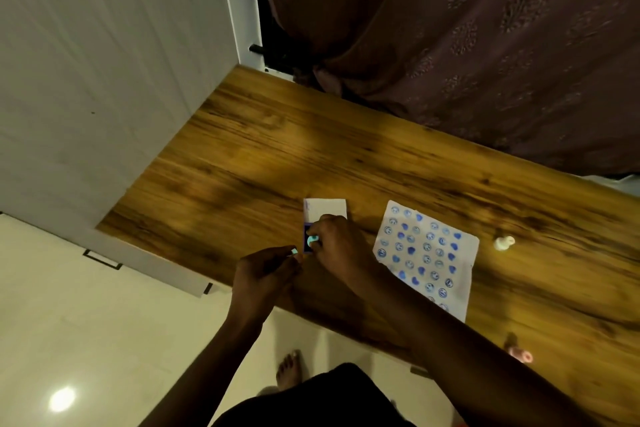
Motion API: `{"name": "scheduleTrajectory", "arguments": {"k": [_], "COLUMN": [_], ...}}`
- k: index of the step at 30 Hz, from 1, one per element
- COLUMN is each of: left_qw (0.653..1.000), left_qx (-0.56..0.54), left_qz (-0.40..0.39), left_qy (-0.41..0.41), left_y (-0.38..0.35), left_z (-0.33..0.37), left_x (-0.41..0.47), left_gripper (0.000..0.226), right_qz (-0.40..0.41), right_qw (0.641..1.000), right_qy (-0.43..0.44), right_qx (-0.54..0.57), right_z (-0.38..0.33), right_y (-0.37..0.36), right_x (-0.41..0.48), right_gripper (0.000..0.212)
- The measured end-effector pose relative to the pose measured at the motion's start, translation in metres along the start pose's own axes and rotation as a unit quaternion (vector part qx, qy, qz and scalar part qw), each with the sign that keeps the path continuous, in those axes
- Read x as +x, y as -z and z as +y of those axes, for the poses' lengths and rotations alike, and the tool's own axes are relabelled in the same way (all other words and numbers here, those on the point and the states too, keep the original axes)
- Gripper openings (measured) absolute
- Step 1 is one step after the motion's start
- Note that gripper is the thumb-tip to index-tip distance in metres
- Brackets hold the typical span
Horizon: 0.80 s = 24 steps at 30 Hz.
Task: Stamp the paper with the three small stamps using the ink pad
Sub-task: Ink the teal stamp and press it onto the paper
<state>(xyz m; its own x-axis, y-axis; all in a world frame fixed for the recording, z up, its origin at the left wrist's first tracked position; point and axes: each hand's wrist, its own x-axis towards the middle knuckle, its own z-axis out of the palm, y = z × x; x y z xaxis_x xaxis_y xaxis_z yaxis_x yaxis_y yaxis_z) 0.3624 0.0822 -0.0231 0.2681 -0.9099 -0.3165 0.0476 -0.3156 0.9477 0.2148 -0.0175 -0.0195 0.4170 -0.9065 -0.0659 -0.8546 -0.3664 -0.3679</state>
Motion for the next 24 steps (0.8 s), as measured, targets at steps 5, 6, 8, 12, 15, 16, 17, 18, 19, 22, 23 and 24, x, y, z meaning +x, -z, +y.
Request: {"name": "scheduleTrajectory", "arguments": {"k": [5,6,8,12,15,16,17,18,19,22,23,24], "left_qw": [1.0,1.0,0.999,0.999,0.998,0.997,0.997,0.997,0.996,0.995,0.995,0.995], "left_qx": [-0.022,-0.025,-0.035,-0.041,-0.051,-0.051,-0.051,-0.052,-0.053,-0.059,-0.064,-0.067], "left_qz": [-0.004,-0.006,-0.009,-0.028,-0.041,-0.048,-0.055,-0.06,-0.066,-0.077,-0.078,-0.079], "left_qy": [-0.006,-0.004,-0.002,-0.02,-0.017,-0.016,-0.016,-0.016,-0.015,-0.003,0.0,0.001], "left_y": [-0.003,-0.004,-0.006,-0.019,-0.036,-0.043,-0.052,-0.06,-0.069,-0.098,-0.107,-0.116], "left_z": [0.007,0.008,0.009,0.011,0.013,0.014,0.016,0.018,0.019,0.022,0.022,0.023], "left_x": [-0.005,-0.006,-0.009,-0.015,-0.019,-0.02,-0.022,-0.023,-0.025,-0.031,-0.033,-0.035], "left_gripper": [0.012,0.013,0.017,0.018,0.023,0.024,0.022,0.019,0.017,0.015,0.016,0.016], "right_qz": [0.003,0.0,0.001,0.037,0.038,0.032,0.03,0.027,0.027,0.034,0.039,0.049], "right_qw": [1.0,0.999,0.994,0.953,0.888,0.858,0.831,0.809,0.786,0.717,0.701,0.689], "right_qy": [0.006,-0.001,-0.023,-0.092,-0.152,-0.166,-0.173,-0.179,-0.187,-0.226,-0.232,-0.235], "right_qx": [0.029,0.047,0.107,0.285,0.433,0.485,0.528,0.56,0.589,0.658,0.674,0.684], "right_z": [0.006,0.008,0.011,0.027,0.045,0.052,0.06,0.066,0.074,0.102,0.111,0.121], "right_y": [0.004,0.005,0.01,0.035,0.056,0.063,0.069,0.074,0.079,0.093,0.096,0.1], "right_x": [0.0,-0.001,-0.004,-0.016,-0.033,-0.042,-0.051,-0.058,-0.067,-0.092,-0.1,-0.108], "right_gripper": [0.029,0.029,0.027,0.026,0.027,0.027,0.026,0.026,0.025,0.023,0.023,0.023]}}
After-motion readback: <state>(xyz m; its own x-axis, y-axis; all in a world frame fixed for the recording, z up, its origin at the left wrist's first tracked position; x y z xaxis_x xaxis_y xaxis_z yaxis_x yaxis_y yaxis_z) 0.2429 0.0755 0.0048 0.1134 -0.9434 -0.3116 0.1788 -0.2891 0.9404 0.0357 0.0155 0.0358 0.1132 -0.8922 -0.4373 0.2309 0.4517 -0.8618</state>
